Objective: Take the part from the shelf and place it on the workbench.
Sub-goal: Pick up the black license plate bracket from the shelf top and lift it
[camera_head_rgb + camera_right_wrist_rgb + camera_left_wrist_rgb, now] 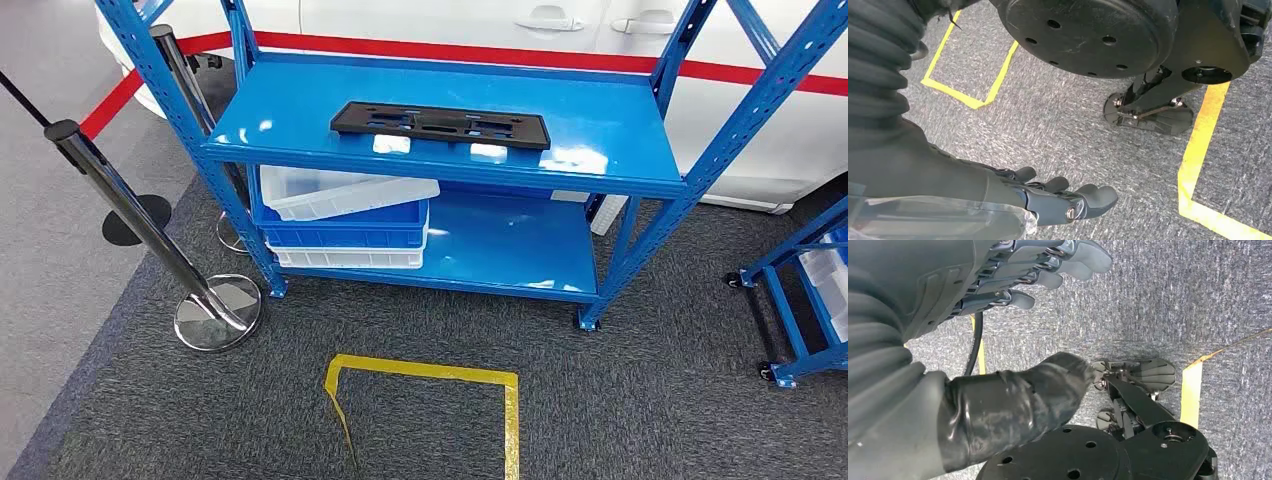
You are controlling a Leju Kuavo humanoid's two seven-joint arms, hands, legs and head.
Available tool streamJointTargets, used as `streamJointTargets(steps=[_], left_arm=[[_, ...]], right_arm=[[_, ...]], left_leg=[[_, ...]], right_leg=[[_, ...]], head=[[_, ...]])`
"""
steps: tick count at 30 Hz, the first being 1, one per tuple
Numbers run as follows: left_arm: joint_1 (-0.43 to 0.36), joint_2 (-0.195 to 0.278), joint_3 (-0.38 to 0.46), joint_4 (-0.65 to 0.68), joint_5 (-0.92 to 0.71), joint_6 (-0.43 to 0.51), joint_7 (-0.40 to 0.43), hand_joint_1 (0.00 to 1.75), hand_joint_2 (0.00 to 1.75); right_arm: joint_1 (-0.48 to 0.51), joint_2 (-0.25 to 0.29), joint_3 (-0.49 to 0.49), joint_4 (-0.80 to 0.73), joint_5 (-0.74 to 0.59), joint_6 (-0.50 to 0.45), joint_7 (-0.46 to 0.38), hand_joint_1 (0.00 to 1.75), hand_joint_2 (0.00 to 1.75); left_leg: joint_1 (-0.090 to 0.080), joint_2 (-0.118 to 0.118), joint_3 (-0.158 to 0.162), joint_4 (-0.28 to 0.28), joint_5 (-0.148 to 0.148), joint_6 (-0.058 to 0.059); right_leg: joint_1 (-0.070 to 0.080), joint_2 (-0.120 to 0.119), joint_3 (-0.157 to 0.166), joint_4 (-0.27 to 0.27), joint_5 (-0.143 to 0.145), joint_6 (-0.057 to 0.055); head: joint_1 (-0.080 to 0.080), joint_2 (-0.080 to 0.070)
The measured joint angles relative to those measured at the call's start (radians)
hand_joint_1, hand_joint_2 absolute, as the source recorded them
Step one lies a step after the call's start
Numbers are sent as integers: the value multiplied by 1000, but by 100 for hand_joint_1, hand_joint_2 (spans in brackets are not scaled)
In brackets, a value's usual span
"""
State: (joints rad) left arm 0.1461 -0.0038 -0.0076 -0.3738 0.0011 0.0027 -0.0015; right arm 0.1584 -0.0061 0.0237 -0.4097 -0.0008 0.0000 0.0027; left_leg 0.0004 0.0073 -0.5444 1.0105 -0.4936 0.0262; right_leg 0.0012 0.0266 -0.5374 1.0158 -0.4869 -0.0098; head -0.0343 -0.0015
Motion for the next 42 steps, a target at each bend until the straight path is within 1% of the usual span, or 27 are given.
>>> streamJointTargets(steps=[9,15,24,38,40,42], left_arm=[[-4,0,-3,0,9,6,2,0,175],[-35,0,-56,0,106,73,23,0,175],[-86,-1,-178,5,279,197,56,0,175],[-171,-1,-410,46,546,392,105,0,175],[-184,-1,-443,54,586,422,112,0,87],[-197,-1,-479,64,621,447,118,0,0]], right_arm=[[-9,0,0,0,-9,-2,-3,0,175],[-40,0,5,12,-106,-40,3,0,175],[-92,0,26,41,-282,-106,8,0,175],[-176,-4,89,99,-559,-209,12,0,175],[-188,-5,99,108,-601,-225,13,0,175],[-201,-7,110,118,-639,-239,14,0,87]], left_leg=[[0,0,0,0,0,0],[0,0,1,0,0,0],[0,0,1,0,0,0],[0,0,1,1,0,0],[0,0,1,1,0,0],[0,0,1,1,0,0]], right_leg=[[0,0,0,0,0,0],[0,0,1,0,0,0],[0,0,1,0,0,0],[0,0,1,0,0,0],[0,0,1,0,0,0],[0,0,1,0,0,0]], head=[[0,0],[0,0],[0,0],[0,0],[0,0],[0,0]])
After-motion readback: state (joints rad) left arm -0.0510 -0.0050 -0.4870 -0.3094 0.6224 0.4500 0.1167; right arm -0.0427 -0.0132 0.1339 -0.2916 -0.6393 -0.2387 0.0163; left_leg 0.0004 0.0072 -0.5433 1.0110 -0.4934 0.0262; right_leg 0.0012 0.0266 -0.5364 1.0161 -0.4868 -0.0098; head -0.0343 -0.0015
